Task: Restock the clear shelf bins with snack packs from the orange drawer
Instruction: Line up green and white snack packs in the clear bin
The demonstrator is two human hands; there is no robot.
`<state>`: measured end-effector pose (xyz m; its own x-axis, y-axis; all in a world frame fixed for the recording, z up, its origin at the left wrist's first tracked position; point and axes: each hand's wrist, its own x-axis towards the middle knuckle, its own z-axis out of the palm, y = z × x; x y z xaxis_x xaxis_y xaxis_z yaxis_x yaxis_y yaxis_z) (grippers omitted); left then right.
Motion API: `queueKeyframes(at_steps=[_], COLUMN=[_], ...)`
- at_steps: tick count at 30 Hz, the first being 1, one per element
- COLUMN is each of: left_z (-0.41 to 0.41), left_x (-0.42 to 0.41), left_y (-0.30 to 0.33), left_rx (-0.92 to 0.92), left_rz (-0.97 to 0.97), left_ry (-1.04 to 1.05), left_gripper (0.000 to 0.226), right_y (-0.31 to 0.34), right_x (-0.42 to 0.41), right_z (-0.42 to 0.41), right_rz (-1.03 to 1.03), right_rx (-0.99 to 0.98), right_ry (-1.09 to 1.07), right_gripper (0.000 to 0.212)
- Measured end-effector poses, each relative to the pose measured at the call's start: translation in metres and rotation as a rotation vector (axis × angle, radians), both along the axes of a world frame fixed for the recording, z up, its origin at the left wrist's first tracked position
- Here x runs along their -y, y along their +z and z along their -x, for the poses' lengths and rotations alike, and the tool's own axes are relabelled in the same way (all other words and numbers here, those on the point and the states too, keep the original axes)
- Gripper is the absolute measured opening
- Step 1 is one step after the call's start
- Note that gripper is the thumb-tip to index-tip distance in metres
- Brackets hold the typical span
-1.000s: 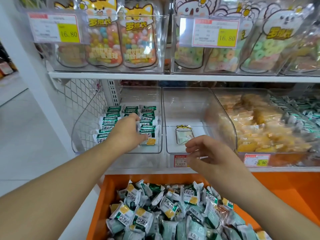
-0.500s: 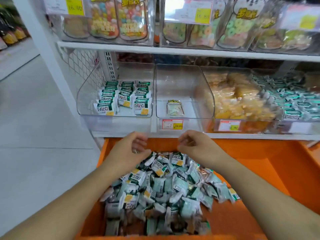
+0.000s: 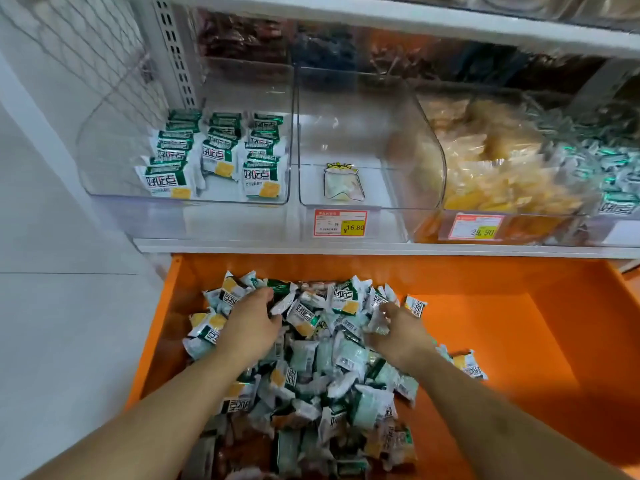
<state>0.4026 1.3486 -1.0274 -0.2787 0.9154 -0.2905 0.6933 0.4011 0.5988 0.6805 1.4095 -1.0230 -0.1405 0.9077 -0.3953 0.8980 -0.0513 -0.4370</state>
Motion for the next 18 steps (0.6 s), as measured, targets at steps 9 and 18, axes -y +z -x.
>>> queueKeyframes(at_steps=[9, 18], left_z=[-0.004, 0.011], left_x=[-0.028, -0.006], left_y=[-0.039, 0.015], left_rx=[-0.233, 0.001], left_rz=[0.068, -0.036], left_ry=[-0.114, -0.014], left_gripper=[0.053, 0.042], right_y=[-0.047, -0.006], right_x=[-0.006, -0.001], right_z=[-0.009, 0.013], right_rz=[0.027, 0.070], right_rx=[-0.074, -0.221], right_ry=[-0.152, -0.133], right_gripper=[0.067, 0.074])
